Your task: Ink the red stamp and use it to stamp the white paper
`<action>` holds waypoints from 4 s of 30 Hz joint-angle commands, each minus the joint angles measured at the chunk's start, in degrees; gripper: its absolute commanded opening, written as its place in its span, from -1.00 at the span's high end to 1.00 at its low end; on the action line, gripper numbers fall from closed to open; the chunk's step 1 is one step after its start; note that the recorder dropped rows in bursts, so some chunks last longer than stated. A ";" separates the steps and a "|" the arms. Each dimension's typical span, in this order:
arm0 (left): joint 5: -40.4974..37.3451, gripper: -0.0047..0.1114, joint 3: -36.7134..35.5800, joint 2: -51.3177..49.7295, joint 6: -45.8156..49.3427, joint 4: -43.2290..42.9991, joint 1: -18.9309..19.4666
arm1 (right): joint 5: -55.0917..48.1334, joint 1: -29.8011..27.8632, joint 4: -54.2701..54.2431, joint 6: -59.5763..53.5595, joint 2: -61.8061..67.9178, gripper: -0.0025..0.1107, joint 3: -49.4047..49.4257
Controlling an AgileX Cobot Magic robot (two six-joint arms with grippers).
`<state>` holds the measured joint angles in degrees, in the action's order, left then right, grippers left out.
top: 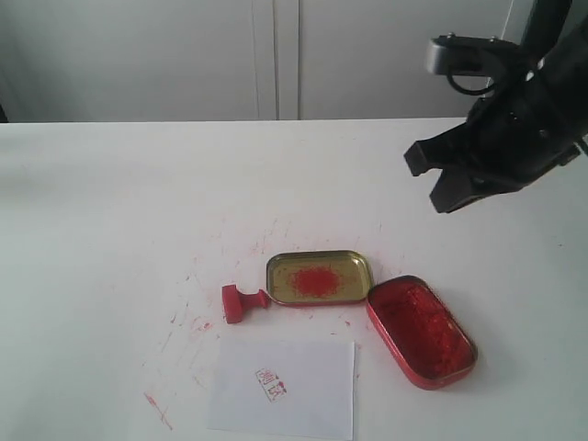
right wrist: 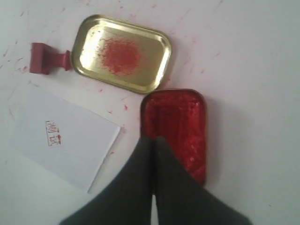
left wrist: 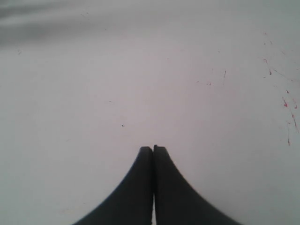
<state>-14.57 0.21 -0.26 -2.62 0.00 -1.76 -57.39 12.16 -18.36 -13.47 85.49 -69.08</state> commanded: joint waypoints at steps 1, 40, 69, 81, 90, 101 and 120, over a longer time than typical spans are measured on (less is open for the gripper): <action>0.04 0.92 -0.21 0.26 0.00 0.57 0.15 | -1.38 -4.31 4.70 4.90 -0.98 0.96 -0.21; 0.04 0.92 -0.21 0.26 0.00 0.57 0.15 | -4.12 -8.22 14.53 10.74 -22.59 0.96 8.62; 0.04 0.92 -0.21 0.26 0.00 0.57 0.15 | -3.23 -8.22 18.36 10.74 -44.61 0.96 8.80; 0.04 0.92 -0.21 0.26 0.00 0.57 0.15 | 19.92 -8.22 18.36 10.74 -48.81 0.96 24.64; 0.04 0.92 -0.21 0.26 0.00 0.57 0.15 | 20.03 -8.22 18.36 10.74 -48.81 0.96 24.64; 0.04 0.92 -0.21 0.26 0.00 0.57 0.15 | 20.03 -8.22 18.36 10.74 -48.81 0.96 24.64; 0.04 0.92 -0.21 0.26 0.00 0.57 0.15 | 20.03 -8.22 18.36 10.74 -52.41 0.96 24.64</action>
<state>-14.57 0.21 -0.26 -2.62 0.00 -1.76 -38.38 4.34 -0.52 -3.00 35.27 -44.70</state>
